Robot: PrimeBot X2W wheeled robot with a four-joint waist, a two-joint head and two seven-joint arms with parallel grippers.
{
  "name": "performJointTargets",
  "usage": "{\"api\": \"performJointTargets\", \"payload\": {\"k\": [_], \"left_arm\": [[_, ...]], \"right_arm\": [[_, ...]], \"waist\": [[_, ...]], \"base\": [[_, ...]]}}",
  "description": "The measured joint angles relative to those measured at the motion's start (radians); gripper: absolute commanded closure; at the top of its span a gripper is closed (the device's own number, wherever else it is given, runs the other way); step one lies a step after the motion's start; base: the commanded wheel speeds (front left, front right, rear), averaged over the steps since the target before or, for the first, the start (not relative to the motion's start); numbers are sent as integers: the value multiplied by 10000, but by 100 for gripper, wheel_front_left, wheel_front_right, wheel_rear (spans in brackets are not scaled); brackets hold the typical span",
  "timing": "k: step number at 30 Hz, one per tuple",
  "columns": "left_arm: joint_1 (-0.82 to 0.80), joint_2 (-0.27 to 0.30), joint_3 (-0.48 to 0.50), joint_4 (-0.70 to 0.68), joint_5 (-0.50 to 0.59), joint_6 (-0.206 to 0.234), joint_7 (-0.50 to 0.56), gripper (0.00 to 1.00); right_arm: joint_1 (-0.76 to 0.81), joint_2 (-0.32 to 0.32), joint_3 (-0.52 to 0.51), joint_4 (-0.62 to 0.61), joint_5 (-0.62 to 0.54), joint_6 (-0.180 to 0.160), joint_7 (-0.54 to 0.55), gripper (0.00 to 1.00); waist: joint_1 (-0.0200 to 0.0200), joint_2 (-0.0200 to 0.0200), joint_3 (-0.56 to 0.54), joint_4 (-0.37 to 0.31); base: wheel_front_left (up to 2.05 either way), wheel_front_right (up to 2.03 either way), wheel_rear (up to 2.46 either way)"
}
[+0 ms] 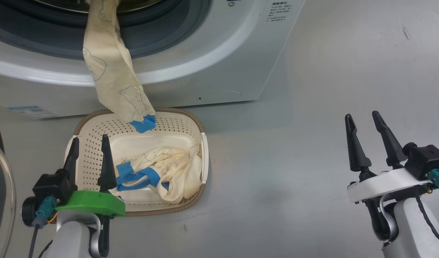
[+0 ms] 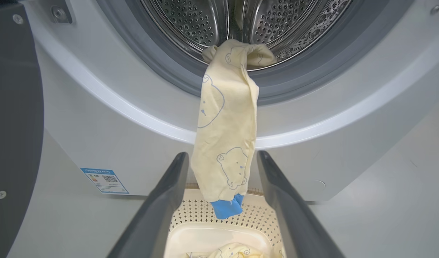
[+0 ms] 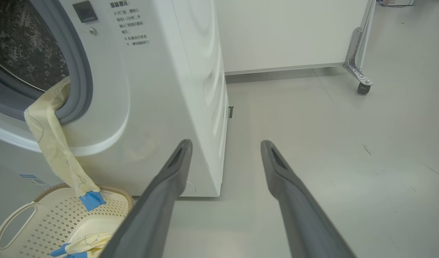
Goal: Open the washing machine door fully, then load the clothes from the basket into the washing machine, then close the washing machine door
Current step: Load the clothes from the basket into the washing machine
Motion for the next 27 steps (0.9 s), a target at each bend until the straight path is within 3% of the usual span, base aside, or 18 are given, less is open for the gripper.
{"api": "performJointTargets", "payload": {"k": [27], "left_arm": [[252,2,151,-416,-213,71,0,0]], "right_arm": [[-43,163,336,-10,0,0,0,0]], "waist": [[0,0,294,-453]], "base": [[0,0,0]]}}
